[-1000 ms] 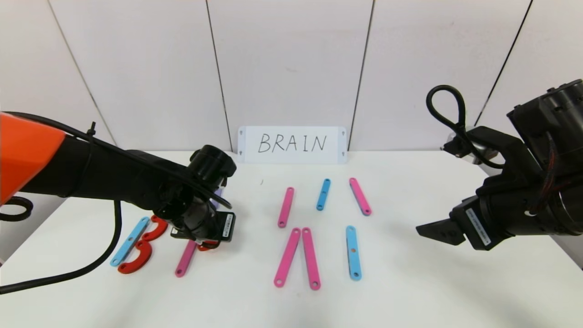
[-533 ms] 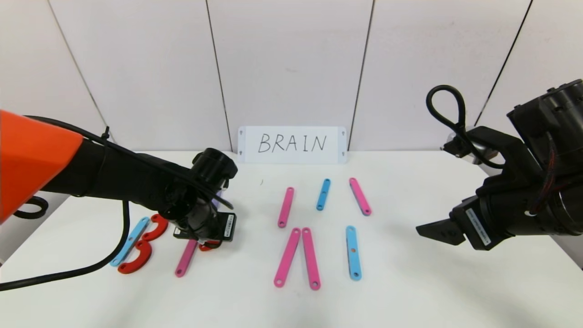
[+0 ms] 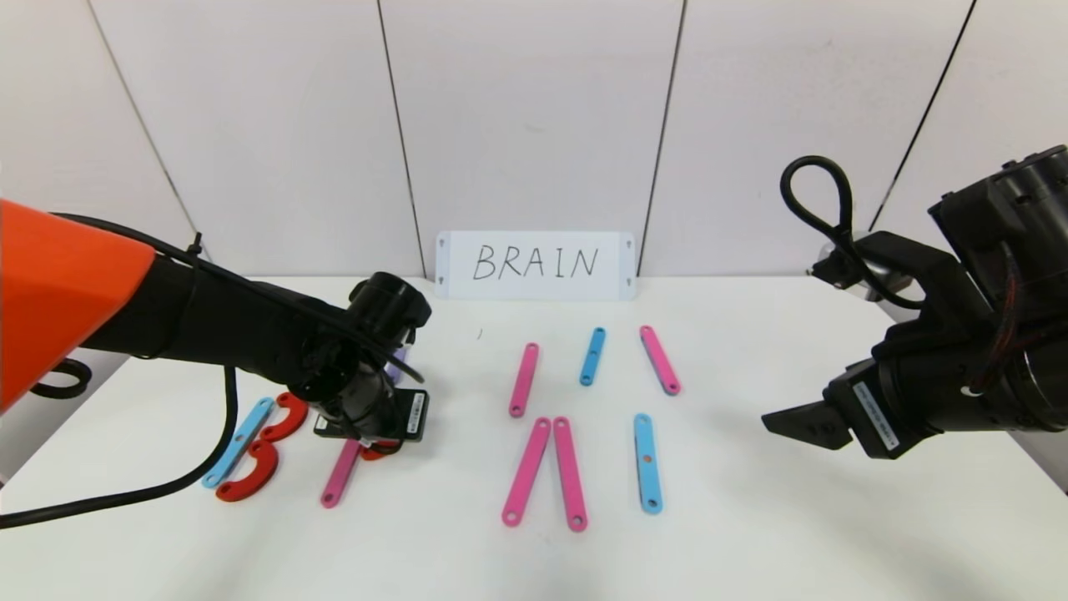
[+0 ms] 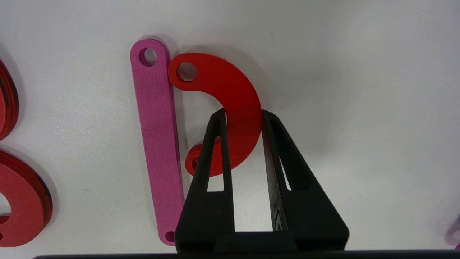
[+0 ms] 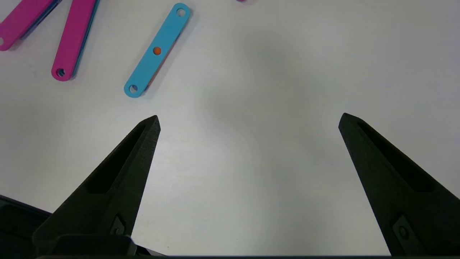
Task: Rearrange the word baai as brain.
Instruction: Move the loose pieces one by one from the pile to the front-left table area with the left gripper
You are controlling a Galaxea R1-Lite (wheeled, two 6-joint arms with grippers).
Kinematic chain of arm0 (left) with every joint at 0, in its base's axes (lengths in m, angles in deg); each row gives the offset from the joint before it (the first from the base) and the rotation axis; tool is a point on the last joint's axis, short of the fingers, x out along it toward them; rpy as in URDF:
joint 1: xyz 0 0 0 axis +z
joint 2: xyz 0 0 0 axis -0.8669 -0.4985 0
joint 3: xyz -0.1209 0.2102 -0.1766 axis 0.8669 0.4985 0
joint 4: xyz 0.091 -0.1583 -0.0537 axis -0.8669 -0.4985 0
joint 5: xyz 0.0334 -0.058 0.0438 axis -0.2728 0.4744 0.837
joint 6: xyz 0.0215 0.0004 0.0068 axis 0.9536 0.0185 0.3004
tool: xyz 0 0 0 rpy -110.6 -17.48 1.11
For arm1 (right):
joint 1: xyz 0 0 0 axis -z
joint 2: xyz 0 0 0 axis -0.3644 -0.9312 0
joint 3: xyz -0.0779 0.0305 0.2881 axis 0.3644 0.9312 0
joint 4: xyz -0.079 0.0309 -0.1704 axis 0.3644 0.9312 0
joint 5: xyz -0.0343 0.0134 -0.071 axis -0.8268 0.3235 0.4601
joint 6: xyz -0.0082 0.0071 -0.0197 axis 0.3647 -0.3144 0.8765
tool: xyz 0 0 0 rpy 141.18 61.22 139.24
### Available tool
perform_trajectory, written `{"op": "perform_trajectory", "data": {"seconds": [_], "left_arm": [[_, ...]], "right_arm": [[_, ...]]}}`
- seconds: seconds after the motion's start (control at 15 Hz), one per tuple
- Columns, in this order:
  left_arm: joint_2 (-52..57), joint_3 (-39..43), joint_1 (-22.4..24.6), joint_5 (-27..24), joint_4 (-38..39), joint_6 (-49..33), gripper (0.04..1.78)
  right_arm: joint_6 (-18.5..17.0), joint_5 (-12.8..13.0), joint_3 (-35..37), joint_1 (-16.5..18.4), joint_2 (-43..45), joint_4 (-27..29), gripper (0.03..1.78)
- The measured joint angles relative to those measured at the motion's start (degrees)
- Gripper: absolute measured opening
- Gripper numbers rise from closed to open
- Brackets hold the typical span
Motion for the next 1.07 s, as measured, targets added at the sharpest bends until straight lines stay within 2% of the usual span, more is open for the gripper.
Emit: {"op": "perform_trajectory", "data": {"seconds": [1.07], "left_arm": [[0.0, 0.4, -0.1, 0.3, 0.0, 0.8, 0.30]], "right_arm": [[0.0, 0.0, 0.3, -0.3, 0.1, -0.1, 1.74]]}}
